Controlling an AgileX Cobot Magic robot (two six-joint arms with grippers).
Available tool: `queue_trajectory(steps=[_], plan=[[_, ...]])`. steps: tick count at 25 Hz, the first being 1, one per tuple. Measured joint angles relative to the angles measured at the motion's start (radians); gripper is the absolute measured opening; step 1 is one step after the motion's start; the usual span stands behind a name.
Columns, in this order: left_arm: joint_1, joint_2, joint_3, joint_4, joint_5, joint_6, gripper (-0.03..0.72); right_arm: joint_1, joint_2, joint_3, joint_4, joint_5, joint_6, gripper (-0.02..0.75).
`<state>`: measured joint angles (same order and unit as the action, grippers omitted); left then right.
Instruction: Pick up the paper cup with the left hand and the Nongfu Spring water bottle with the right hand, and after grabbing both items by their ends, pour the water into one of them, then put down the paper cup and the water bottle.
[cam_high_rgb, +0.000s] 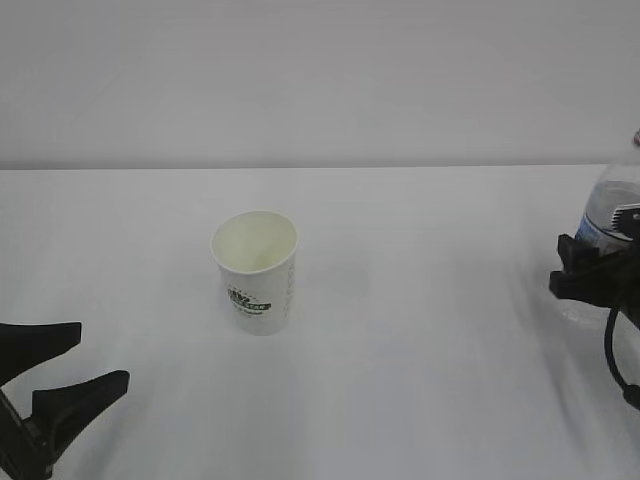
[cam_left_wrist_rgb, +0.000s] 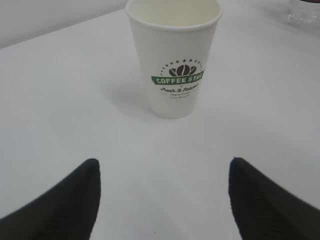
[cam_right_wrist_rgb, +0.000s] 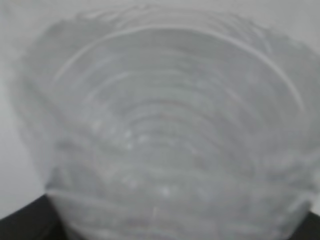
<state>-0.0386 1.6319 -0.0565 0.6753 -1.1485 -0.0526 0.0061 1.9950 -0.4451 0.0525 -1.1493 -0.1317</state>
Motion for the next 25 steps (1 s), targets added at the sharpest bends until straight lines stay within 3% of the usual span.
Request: queue_trajectory(steps=[18, 25], plan=[[0.000, 0.000, 0.000, 0.003, 0.000, 0.000, 0.585, 0.000, -0.394, 0.221, -0.220, 0.057, 0.098, 0.496], [0.000, 0.000, -0.054, 0.054, 0.000, -0.041, 0.674, 0.000, -0.475, 0.272, -0.255, 0.061, 0.132, 0.496]])
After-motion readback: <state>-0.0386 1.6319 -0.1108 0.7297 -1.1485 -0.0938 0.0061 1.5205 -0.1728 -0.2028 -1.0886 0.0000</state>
